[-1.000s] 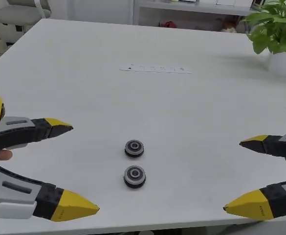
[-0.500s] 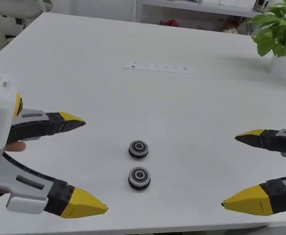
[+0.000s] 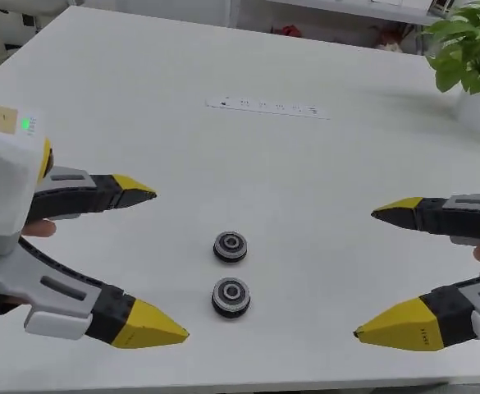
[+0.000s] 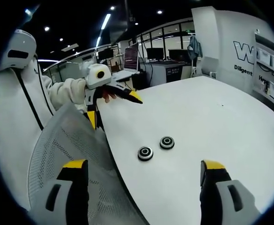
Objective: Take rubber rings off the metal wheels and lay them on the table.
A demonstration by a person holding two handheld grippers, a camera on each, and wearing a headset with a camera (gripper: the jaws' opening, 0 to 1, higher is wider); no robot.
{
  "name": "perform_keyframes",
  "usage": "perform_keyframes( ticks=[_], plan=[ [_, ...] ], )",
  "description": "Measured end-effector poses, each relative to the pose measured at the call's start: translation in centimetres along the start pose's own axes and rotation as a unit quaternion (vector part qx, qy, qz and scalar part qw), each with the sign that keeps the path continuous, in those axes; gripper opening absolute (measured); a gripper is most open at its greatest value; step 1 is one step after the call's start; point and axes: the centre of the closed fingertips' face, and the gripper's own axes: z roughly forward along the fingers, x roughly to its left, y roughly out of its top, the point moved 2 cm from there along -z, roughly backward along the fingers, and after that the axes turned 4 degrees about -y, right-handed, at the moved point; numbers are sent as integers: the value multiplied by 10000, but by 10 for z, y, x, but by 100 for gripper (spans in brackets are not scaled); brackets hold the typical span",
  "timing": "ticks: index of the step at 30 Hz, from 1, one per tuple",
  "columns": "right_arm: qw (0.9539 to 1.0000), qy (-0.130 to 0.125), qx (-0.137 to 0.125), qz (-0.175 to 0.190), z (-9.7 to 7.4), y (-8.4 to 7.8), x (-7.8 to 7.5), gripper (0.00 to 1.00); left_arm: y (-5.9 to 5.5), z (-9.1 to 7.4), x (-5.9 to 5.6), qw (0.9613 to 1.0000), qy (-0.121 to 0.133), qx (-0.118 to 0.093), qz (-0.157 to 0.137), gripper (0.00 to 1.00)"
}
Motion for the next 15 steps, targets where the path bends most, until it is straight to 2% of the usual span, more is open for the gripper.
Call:
perform_keyframes(
  ticks=[7,11,15],
  plan=[
    [9998,93,-20,-157,8,5,-4,92,5,8,6,9999,-111,-88,79,95],
    [9996,136,-99,-219,13,13,-8,90,8,13,8,9997,-152,-128,119,94],
    [9989,255,-178,-340,25,25,-10,89,12,21,11,9992,-301,-210,158,88]
  ],
)
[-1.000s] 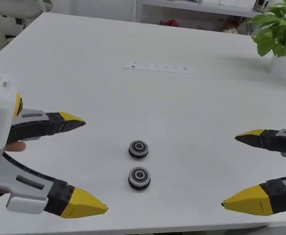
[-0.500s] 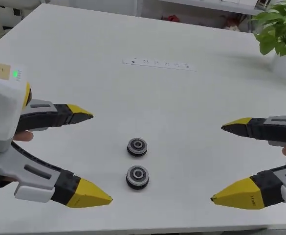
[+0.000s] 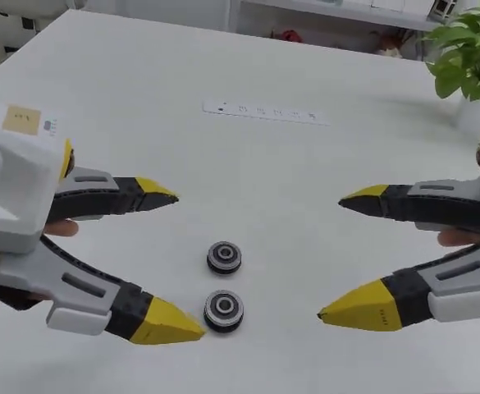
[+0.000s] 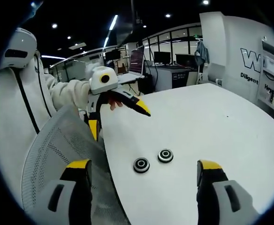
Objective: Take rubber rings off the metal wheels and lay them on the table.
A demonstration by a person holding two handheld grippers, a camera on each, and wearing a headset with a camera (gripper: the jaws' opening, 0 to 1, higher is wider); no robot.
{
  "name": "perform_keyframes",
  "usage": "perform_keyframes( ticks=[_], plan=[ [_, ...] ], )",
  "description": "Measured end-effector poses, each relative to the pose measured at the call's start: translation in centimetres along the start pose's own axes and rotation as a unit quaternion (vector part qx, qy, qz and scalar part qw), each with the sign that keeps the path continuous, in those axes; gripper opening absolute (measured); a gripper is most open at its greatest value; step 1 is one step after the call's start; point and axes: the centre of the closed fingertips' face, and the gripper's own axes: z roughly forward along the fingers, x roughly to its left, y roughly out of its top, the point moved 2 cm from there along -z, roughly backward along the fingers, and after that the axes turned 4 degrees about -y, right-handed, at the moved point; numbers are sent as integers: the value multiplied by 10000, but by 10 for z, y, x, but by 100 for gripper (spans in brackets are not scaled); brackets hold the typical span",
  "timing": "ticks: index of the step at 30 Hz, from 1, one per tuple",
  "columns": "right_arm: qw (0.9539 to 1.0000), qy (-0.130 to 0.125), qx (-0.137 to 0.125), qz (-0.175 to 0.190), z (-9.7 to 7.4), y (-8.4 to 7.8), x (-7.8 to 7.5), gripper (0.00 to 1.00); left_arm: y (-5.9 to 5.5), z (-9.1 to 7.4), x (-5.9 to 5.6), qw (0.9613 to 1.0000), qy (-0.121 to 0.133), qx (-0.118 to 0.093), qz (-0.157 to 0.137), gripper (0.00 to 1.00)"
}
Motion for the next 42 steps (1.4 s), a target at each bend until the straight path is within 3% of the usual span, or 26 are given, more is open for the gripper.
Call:
perform_keyframes(
  ticks=[4,11,20,27,35,42],
  plan=[
    [9998,150,-122,-30,18,10,-3,87,5,12,10,9999,-85,31,53,86],
    [9994,320,-145,-24,42,4,-4,83,6,22,13,9998,-93,-78,133,81],
    [9988,467,68,110,60,-24,0,76,-12,33,13,9998,-38,-93,-147,74],
    [9985,506,181,117,72,-42,2,66,-19,42,12,9999,-11,-95,-60,62],
    [9980,555,304,81,85,-59,6,52,-38,52,8,9999,-62,79,-107,51],
    [9980,485,390,129,93,-69,6,43,-44,56,6,9999,-44,88,-124,38]
  ],
)
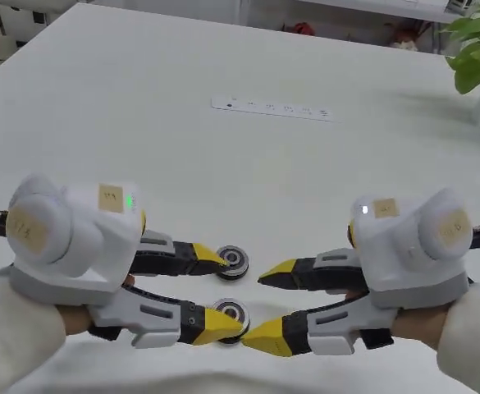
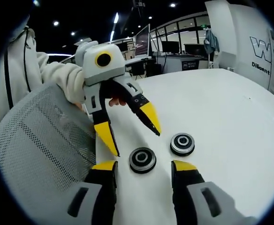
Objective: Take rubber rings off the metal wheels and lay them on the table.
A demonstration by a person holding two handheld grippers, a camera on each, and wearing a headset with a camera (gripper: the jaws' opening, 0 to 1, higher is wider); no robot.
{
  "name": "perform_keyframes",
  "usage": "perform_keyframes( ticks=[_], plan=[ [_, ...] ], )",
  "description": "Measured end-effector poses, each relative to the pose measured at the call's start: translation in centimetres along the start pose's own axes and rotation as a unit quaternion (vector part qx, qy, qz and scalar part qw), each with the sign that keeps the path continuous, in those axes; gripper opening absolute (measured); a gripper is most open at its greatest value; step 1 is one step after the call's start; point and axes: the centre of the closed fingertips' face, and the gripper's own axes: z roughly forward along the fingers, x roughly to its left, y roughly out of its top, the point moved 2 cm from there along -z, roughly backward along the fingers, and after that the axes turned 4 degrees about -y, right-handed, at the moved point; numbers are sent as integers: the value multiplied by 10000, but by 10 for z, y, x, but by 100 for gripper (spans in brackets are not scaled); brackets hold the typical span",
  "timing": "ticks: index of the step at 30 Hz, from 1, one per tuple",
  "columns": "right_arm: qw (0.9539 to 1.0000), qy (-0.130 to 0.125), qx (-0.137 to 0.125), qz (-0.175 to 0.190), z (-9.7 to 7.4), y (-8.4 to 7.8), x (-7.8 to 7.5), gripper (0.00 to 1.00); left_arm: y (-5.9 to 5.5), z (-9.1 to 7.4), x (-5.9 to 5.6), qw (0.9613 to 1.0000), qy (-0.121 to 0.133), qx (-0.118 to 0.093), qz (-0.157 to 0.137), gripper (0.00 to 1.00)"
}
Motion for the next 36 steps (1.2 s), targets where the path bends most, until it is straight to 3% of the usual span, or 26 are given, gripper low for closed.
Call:
perform_keyframes(
  ticks=[6,13,24,36],
  plan=[
    [10000,-8,46,4,6,-6,2,35,-9,6,-1,10000,1,66,-11,30],
    [9998,-57,165,-55,14,-14,5,33,-20,12,-2,9996,-45,269,45,21],
    [9997,-101,189,-91,17,-16,4,28,-28,12,0,9991,-4,421,-2,15],
    [9995,-173,220,-145,17,-16,2,23,-27,13,2,9995,64,293,65,15]
  ],
)
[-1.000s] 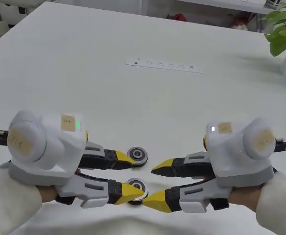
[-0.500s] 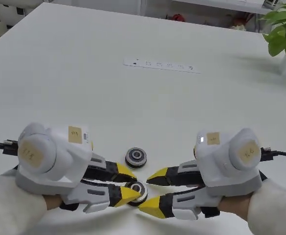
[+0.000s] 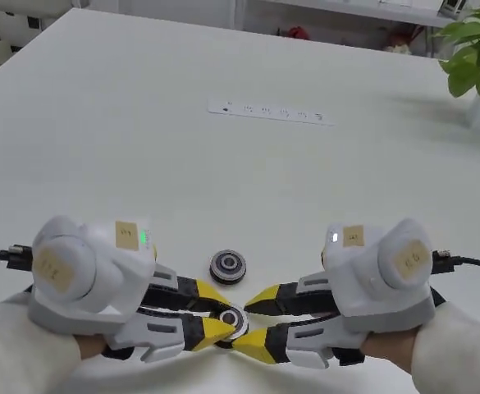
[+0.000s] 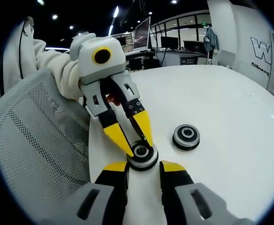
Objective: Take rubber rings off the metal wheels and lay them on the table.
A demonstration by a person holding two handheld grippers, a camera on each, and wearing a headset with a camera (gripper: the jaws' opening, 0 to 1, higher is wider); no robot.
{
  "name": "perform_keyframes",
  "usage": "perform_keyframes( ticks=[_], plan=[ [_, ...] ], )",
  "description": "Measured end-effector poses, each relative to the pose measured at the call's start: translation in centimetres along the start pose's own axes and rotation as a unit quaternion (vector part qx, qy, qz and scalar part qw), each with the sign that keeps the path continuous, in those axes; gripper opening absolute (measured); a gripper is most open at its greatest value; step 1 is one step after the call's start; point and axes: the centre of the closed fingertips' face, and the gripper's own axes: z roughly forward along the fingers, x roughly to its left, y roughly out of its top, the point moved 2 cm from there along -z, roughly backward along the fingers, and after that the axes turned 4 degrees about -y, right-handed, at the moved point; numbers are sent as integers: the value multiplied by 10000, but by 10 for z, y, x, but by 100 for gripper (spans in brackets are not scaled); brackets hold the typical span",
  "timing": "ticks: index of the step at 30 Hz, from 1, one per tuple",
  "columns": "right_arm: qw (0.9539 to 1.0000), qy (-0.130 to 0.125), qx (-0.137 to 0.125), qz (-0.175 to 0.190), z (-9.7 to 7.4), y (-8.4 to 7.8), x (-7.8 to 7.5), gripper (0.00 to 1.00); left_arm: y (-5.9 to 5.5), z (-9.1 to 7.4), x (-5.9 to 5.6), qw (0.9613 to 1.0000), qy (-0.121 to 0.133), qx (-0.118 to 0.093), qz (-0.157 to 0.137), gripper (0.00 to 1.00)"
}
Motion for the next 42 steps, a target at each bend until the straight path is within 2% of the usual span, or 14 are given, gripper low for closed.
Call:
perform_keyframes(
  ticks=[6,9,13,28,37,42],
  plan=[
    [9999,14,41,-151,-1,0,1,20,0,1,0,9999,31,25,132,15],
    [9999,30,72,-147,-2,-1,1,18,0,0,0,9999,39,8,123,15],
    [9998,43,149,-154,-5,-4,0,10,0,0,0,9999,67,-12,103,15],
    [9991,-81,259,-312,-6,-5,-4,0,1,0,-1,9998,125,0,123,14],
    [9992,-128,373,87,-8,-7,-8,0,1,1,-3,9998,115,-18,154,14],
    [9988,-8,369,322,-10,-9,-10,0,1,2,-4,9998,74,-29,172,14]
  ],
)
